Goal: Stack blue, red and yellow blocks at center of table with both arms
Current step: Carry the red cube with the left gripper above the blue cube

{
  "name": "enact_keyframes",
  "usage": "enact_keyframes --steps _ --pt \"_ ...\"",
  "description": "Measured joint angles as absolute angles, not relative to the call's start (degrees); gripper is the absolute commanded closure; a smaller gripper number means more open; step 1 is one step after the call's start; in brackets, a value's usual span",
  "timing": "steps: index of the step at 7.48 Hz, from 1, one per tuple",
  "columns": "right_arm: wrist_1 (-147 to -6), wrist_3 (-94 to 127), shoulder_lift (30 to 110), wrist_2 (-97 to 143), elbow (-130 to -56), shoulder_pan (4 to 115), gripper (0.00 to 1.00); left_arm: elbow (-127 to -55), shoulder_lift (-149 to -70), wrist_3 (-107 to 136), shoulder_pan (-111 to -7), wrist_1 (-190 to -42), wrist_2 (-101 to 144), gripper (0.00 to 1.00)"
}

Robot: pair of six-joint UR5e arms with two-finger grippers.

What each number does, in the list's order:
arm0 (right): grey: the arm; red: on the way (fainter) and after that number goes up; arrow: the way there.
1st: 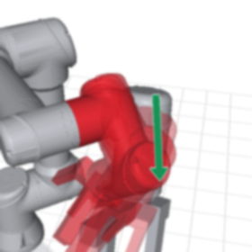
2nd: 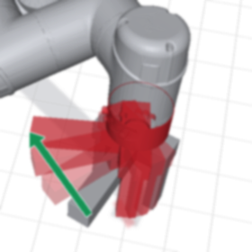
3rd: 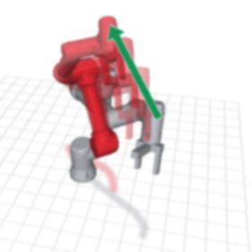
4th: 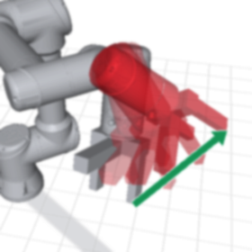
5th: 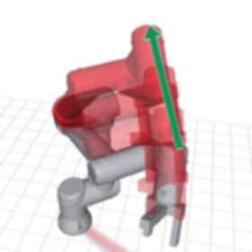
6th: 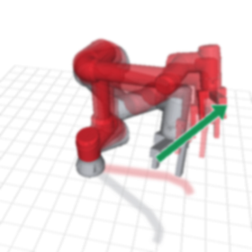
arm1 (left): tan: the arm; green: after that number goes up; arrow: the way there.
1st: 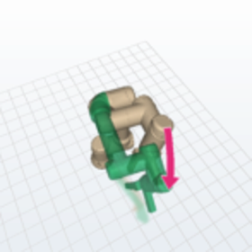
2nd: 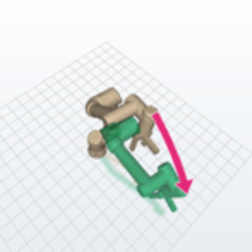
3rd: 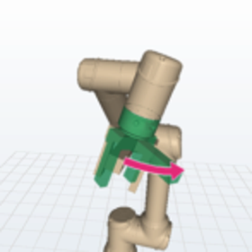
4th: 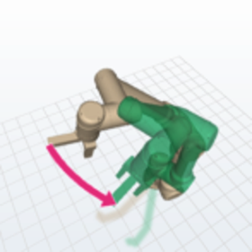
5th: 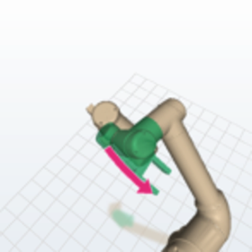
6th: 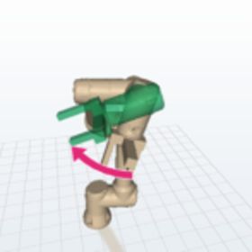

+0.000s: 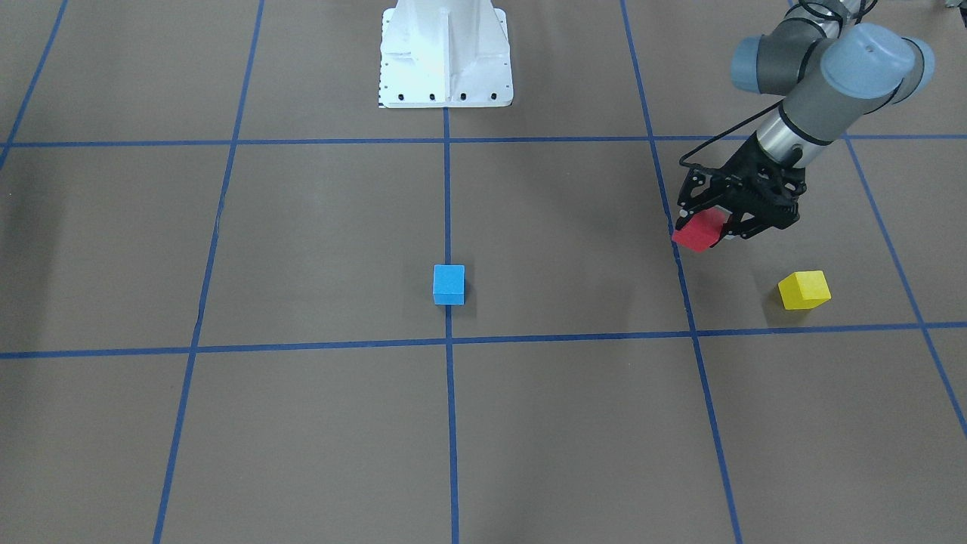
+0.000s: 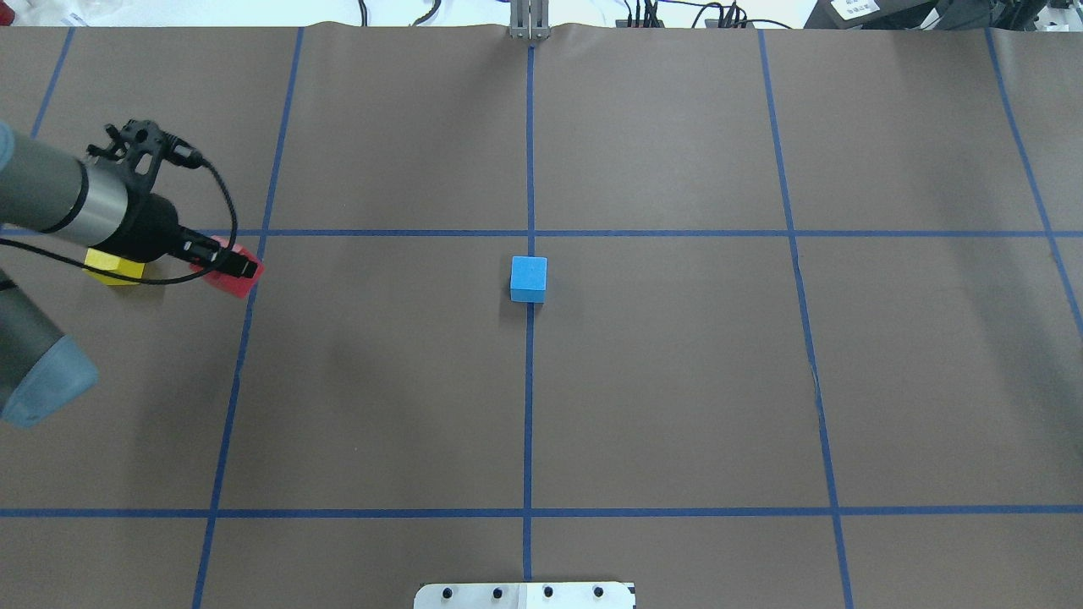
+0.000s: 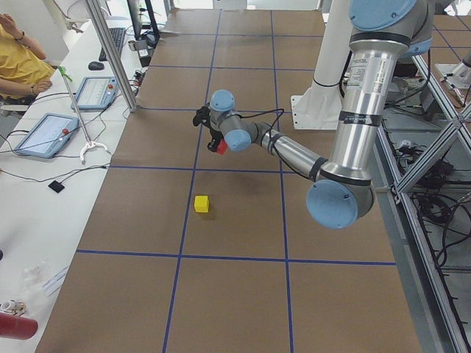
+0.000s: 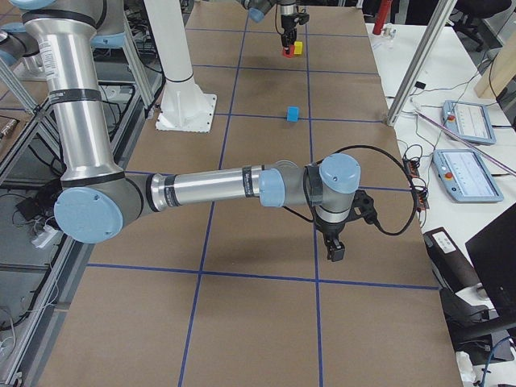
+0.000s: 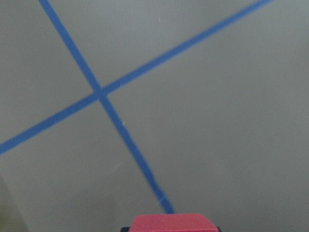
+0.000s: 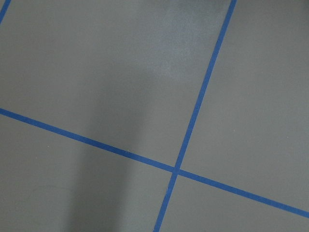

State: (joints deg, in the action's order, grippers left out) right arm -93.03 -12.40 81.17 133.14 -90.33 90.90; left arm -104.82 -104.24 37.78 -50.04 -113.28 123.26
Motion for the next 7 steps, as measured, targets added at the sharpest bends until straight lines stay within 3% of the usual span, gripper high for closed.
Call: enact_keyframes --steps 3,5,7 --pt "-92.91 -12.04 82.24 133.08 -89.36 91.04 0.00 -100.63 -125.42 52.02 -44.52 -93.79 118.10 1.00" --pt "-92.90 -11.62 82.25 133.07 -89.31 91.05 0.00 -89.76 -138.51 61.69 -38.01 -91.73 112.11 1.00" --pt "-92.90 -11.47 82.21 133.07 -89.30 91.05 0.00 -80.86 -145.71 64.48 -34.62 -92.16 107.62 1.00"
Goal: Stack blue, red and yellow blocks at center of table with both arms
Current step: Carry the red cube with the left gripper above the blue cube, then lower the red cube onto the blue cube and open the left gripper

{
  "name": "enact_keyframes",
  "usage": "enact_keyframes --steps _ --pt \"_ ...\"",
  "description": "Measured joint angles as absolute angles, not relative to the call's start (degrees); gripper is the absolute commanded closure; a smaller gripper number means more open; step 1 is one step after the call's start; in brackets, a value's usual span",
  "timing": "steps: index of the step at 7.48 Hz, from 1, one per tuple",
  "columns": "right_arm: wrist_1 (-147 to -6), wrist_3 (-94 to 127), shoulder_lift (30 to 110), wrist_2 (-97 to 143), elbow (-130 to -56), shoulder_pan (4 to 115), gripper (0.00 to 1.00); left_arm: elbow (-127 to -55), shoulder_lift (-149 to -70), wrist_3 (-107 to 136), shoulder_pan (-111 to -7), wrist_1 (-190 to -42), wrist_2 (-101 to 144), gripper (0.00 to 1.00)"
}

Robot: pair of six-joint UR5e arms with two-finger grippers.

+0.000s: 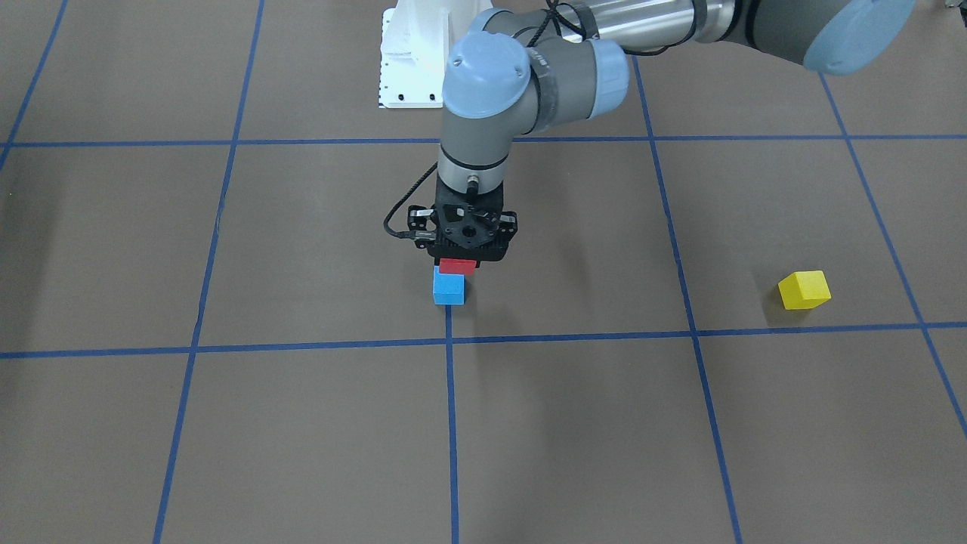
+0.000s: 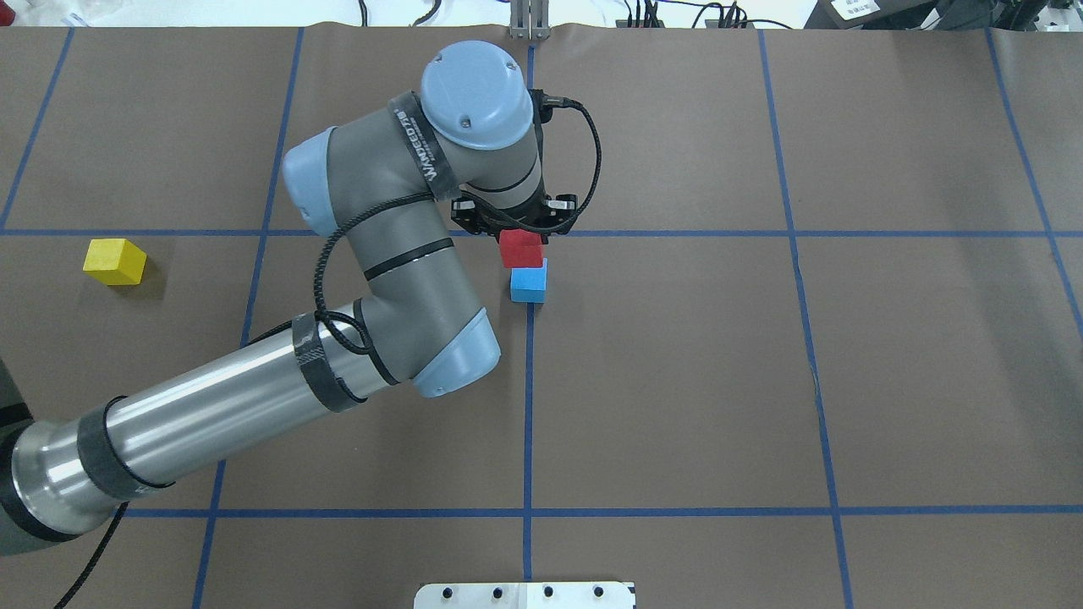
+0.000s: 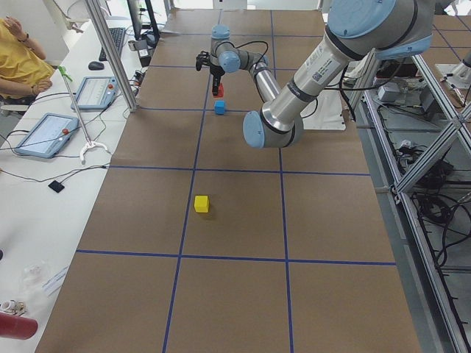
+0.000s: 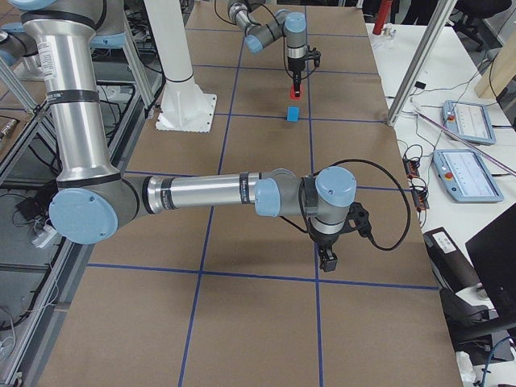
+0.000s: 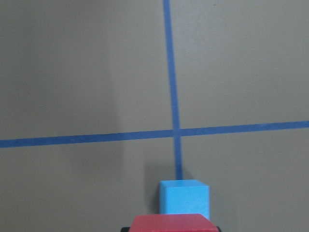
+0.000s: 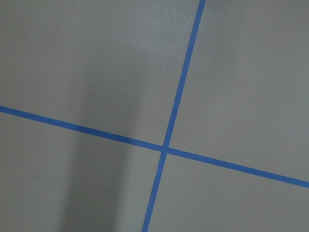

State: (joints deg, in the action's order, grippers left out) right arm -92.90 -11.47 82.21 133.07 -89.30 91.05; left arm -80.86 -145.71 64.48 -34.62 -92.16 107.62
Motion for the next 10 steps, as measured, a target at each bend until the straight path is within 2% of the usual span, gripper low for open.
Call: enact_keyframes --steps 2,10 --pt "-92.90 -11.45 82.28 133.07 -89.30 91.05 0.00 -78.06 -146.59 61.13 -33.59 -92.64 106.66 1.00" --pt "-92.90 -11.34 82.17 133.07 -89.30 91.05 0.00 -74.23 -146.30 65.34 -32.53 -97.29 106.09 1.00"
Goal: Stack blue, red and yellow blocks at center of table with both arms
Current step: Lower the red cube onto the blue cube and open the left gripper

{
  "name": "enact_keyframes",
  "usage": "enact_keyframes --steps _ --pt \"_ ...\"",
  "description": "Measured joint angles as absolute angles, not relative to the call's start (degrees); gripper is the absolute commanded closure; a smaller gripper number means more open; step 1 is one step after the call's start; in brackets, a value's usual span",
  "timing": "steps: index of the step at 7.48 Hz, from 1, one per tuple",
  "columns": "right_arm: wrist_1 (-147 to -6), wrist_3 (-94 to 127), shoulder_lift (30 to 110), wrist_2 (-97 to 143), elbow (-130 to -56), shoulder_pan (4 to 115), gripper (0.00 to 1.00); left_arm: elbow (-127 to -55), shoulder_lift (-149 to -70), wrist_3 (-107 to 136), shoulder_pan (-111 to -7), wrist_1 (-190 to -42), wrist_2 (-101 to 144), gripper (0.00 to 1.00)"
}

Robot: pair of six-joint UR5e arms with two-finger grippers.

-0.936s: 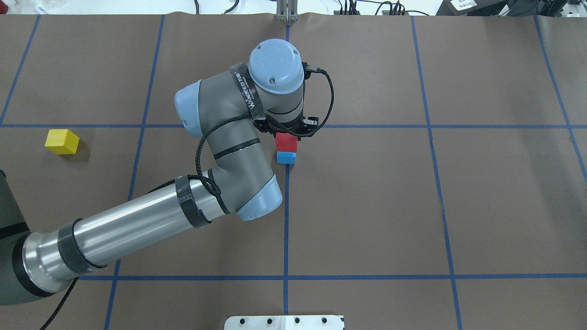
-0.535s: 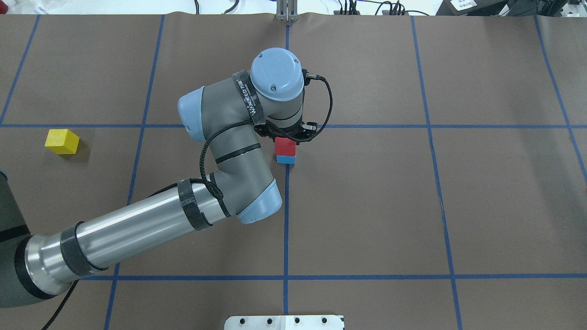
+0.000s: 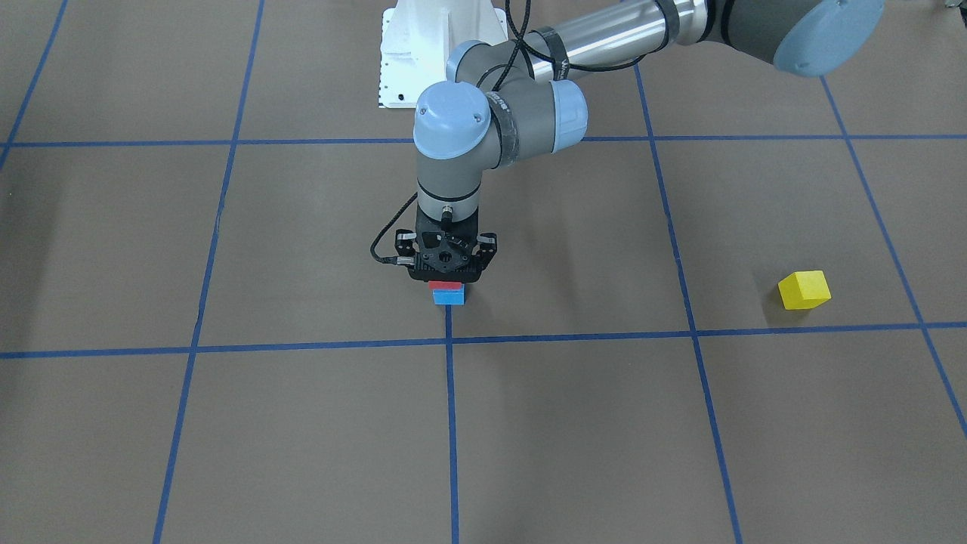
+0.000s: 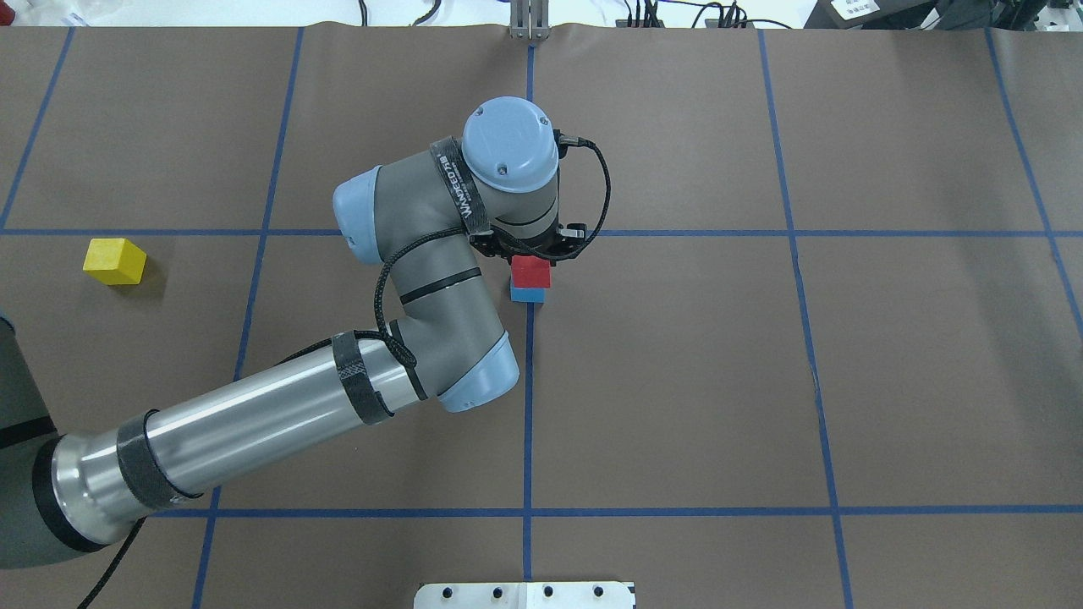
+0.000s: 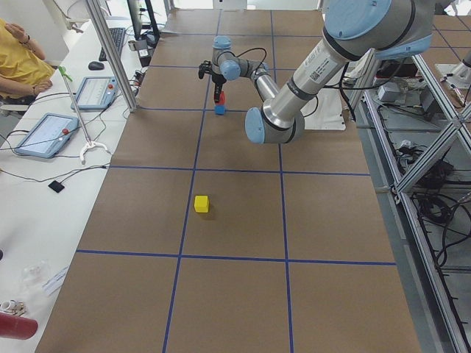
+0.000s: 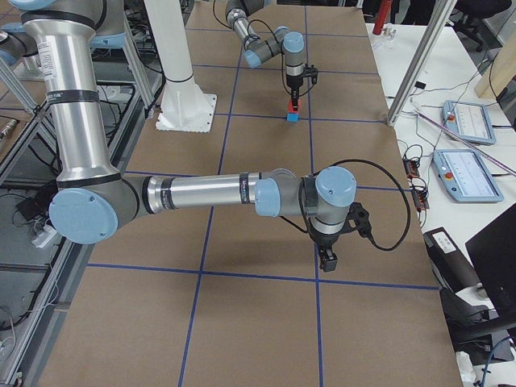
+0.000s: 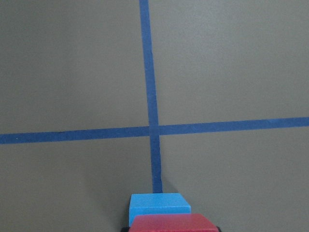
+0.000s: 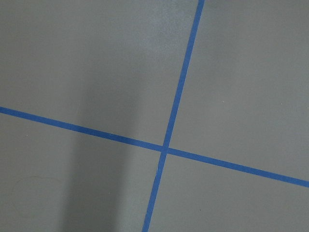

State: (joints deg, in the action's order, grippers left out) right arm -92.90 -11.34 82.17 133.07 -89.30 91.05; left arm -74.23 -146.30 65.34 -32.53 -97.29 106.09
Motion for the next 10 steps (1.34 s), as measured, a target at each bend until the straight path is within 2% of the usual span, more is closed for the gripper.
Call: enact_keyframes --steps 6,7,9,10 --pt "-92.90 -11.33 81.74 133.07 -89.23 91.05 0.00 -74.48 -146.20 65.05 -32.83 -97.43 104.68 1.00" --pt "-92.90 -11.34 81.74 133.07 -89.23 91.05 0.00 -74.40 -146.18 65.02 -32.80 -97.42 104.62 0.88" --pt "-92.90 -11.34 81.74 133.07 -89.29 91.05 0.00 -74.30 -145.95 64.97 -32.73 -97.46 104.57 0.55" --pt "-92.90 -11.34 81.74 133.07 -89.28 91.05 0.00 -74.25 -145.82 64.95 -32.72 -97.47 104.54 0.23"
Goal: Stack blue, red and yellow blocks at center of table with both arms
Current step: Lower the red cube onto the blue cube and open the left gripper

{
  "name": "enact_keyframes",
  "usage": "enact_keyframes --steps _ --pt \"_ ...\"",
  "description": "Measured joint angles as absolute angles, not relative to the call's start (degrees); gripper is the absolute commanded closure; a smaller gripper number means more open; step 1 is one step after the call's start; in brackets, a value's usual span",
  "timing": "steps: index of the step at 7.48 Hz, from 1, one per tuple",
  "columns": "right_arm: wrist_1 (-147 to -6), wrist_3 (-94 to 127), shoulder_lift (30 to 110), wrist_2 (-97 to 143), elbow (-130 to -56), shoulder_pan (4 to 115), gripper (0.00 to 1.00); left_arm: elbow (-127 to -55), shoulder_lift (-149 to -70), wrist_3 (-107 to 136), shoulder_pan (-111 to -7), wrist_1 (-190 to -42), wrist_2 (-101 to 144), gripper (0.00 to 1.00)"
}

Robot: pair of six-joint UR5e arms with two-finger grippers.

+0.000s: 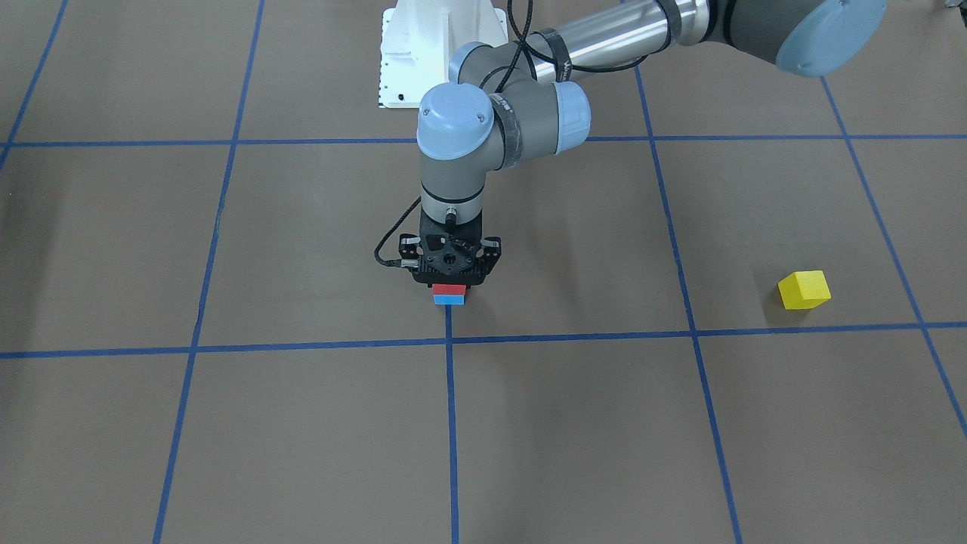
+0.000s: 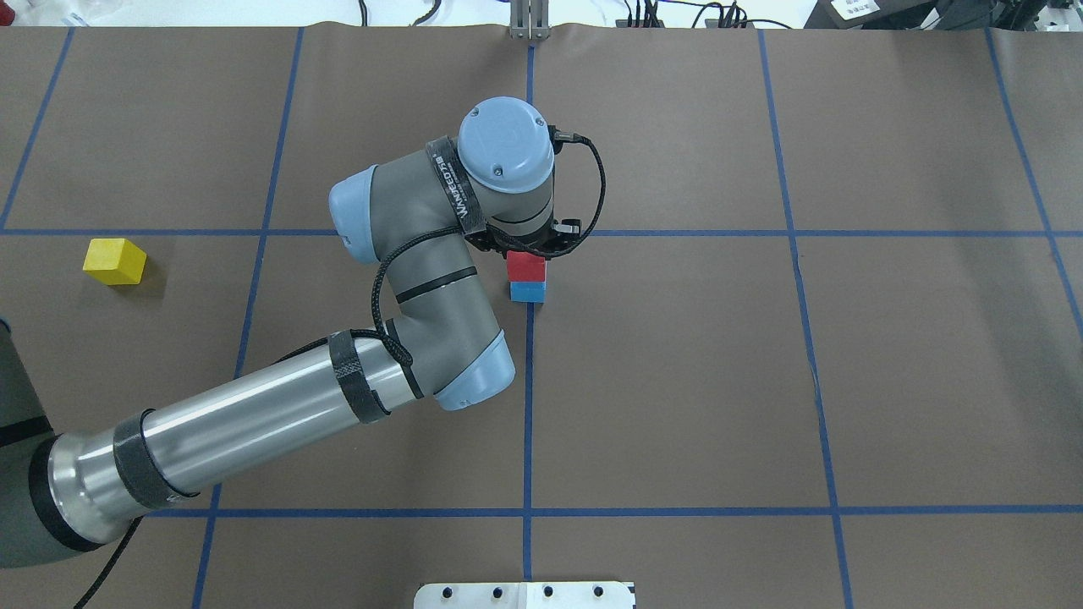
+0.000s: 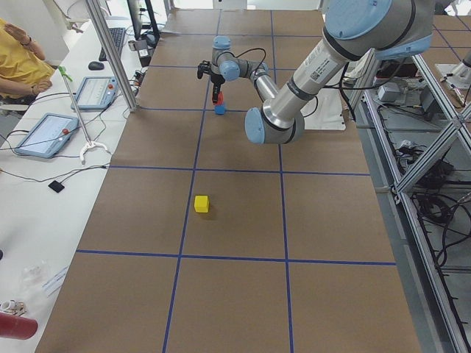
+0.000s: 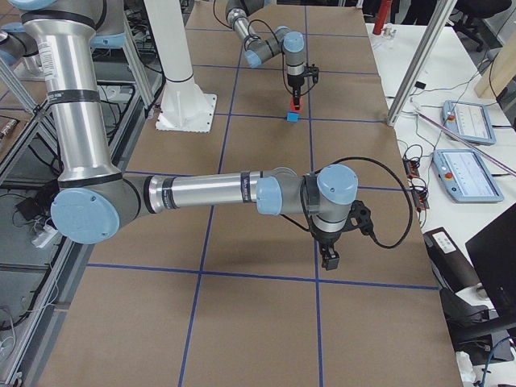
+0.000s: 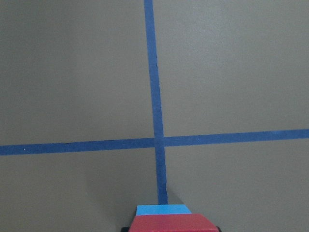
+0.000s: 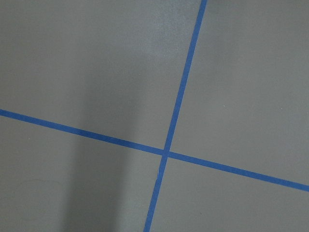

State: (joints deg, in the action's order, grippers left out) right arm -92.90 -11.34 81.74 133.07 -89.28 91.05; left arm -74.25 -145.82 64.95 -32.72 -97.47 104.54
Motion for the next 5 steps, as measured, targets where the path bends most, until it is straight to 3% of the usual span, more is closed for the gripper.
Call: enact_keyframes --steps 1,5 --pt "-92.90 -11.34 81.74 133.07 -89.25 91.05 0.00 -74.24 -145.77 64.93 -32.70 -97.47 104.49 0.00" --pt "-92.90 -11.34 81.74 133.07 -89.23 91.05 0.00 -76.61 -145.08 60.47 -33.58 -98.15 104.16 0.00"
